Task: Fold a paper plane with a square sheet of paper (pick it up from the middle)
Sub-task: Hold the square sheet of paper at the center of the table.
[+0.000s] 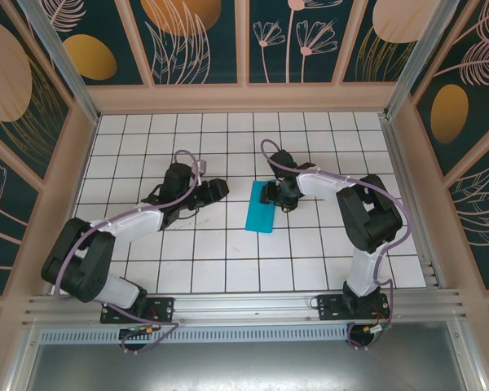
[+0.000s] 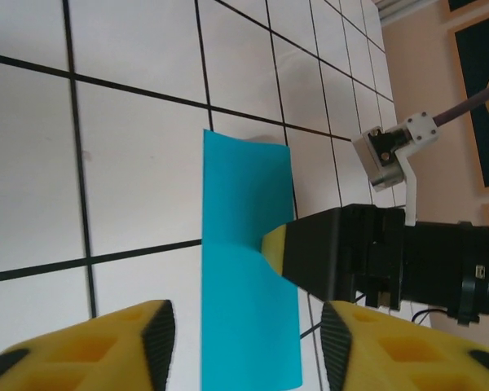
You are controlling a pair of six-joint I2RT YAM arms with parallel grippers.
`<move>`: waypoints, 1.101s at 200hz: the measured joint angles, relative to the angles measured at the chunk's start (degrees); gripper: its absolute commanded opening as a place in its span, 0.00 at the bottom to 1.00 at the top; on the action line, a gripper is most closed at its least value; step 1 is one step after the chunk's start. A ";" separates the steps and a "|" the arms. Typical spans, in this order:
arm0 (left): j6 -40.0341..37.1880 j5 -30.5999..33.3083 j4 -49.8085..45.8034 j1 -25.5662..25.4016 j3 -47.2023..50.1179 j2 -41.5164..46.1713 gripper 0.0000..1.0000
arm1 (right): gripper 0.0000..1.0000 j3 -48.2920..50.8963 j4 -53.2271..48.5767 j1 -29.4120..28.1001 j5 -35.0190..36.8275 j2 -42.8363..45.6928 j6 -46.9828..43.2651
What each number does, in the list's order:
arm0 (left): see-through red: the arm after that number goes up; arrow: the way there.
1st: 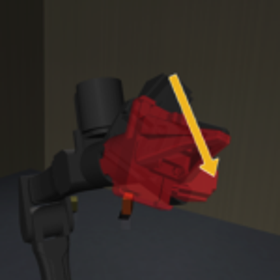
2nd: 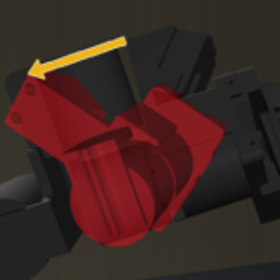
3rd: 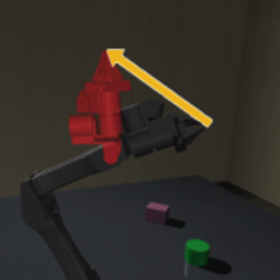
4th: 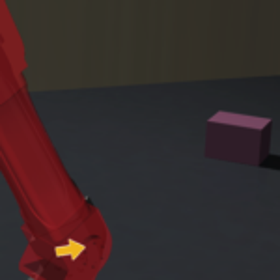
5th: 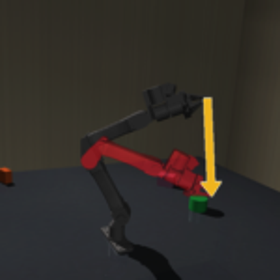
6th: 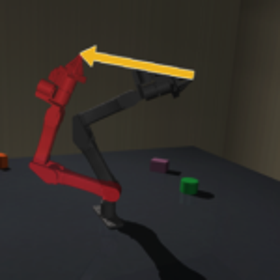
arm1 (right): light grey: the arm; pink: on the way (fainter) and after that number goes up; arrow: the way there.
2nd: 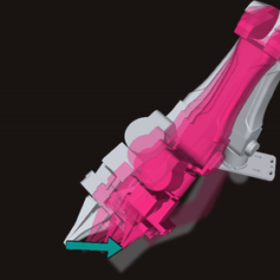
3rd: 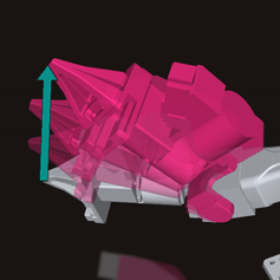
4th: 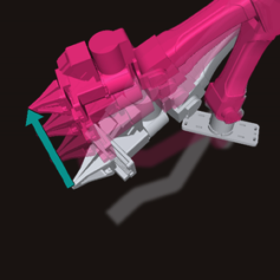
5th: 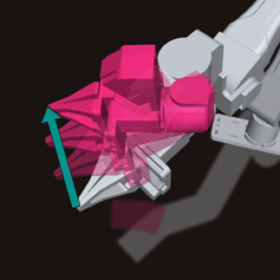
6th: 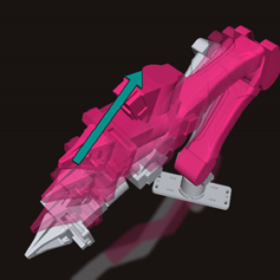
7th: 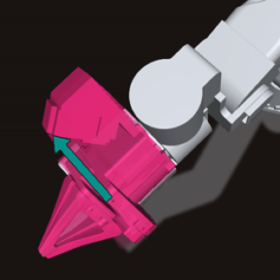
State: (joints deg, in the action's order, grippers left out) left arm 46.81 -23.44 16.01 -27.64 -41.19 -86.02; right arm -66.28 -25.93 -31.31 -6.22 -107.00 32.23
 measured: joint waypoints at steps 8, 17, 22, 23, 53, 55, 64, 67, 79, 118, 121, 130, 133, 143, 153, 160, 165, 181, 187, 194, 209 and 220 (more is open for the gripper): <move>-0.22 0.04 -0.33 -0.72 -1.27 -1.40 0.37 | 0.64 0.00 0.00 0.00 0.00 -0.02 0.00; -0.39 0.07 -0.55 -1.53 -2.67 -2.99 0.26 | 0.64 0.00 0.02 0.00 0.00 -0.04 -0.02; -0.31 0.07 -0.70 -1.90 -3.34 -3.80 0.21 | 0.64 0.00 0.00 0.00 0.00 -0.04 -0.02; -0.50 0.07 -0.72 -1.97 -3.43 -3.89 0.21 | 0.64 0.00 0.02 0.00 0.02 -0.04 -0.02; -0.24 0.11 -1.20 -4.00 -7.32 -8.87 0.00 | 0.64 0.00 0.02 0.00 0.04 -0.04 -0.02; -0.44 0.09 -1.27 -4.13 -7.65 -9.29 0.00 | 0.64 0.00 0.02 0.00 0.04 -0.04 -0.02; -0.22 0.00 -1.22 -4.61 -8.81 -10.91 0.00 | 0.64 0.00 0.02 0.00 0.04 -0.04 -0.02; -0.22 0.09 -1.22 -4.74 -9.20 -11.54 0.00 | 0.64 0.00 0.02 0.00 0.04 -0.07 0.00; -0.04 0.04 -1.20 -5.29 -10.56 -13.79 0.00 | 0.64 0.00 0.02 0.00 0.04 -0.07 -0.02; 0.48 -0.15 -1.22 -6.38 -12.63 -19.37 0.00 | 0.64 0.00 0.02 0.00 0.15 -0.11 0.00; 0.50 -0.13 -1.27 -6.47 -12.79 -19.67 0.00 | 0.64 0.00 0.02 -0.02 0.15 -0.11 0.00; 0.63 -0.20 -1.49 -6.69 -13.35 -20.63 0.00 | 0.64 0.00 0.02 -0.04 0.20 -0.11 0.00; 0.68 -0.17 -1.53 -6.80 -13.64 -20.96 0.00 | 0.64 0.00 0.02 -0.07 0.20 -0.11 0.00; 0.70 -0.22 -1.64 -7.02 -14.40 -21.75 0.00 | 0.64 0.00 0.02 -0.09 0.20 -0.11 -0.02; 0.83 -0.39 -1.66 -7.26 -15.19 -22.25 0.00 | 0.65 0.00 0.02 -0.09 0.22 -0.11 -0.02; 0.85 -0.57 -1.70 -7.43 -15.72 -22.58 0.00 | 0.64 0.00 0.02 -0.09 0.22 -0.11 -0.02; 0.85 -0.61 -1.70 -7.54 -16.09 -22.77 0.00 | 0.64 0.00 0.02 -0.09 0.22 -0.11 -0.02; 0.85 -0.63 -1.73 -7.89 -17.16 -23.63 0.00 | 0.64 0.00 0.02 -0.09 0.22 -0.11 -0.02; 0.85 -0.61 -1.86 -8.00 -17.53 -24.00 0.00 | 0.64 0.00 0.02 -0.09 0.22 -0.11 -0.02; 0.85 -0.57 -2.16 -8.13 -17.92 -24.37 0.00 | 0.64 0.00 0.02 -0.09 0.22 -0.11 0.00; 0.85 -0.44 -2.93 -8.37 -18.34 -24.96 0.00 | 0.65 0.00 0.02 -0.09 0.22 -0.11 -0.02; 0.85 -0.09 -3.58 -8.50 -18.60 -25.29 0.00 | 0.65 0.02 0.02 -0.09 0.22 -0.11 0.00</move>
State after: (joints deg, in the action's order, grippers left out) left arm 47.66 -23.53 12.43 -36.14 -59.79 -111.31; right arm -66.26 -25.91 -31.40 -6.00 -107.11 32.23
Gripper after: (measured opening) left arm 0.044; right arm 0.643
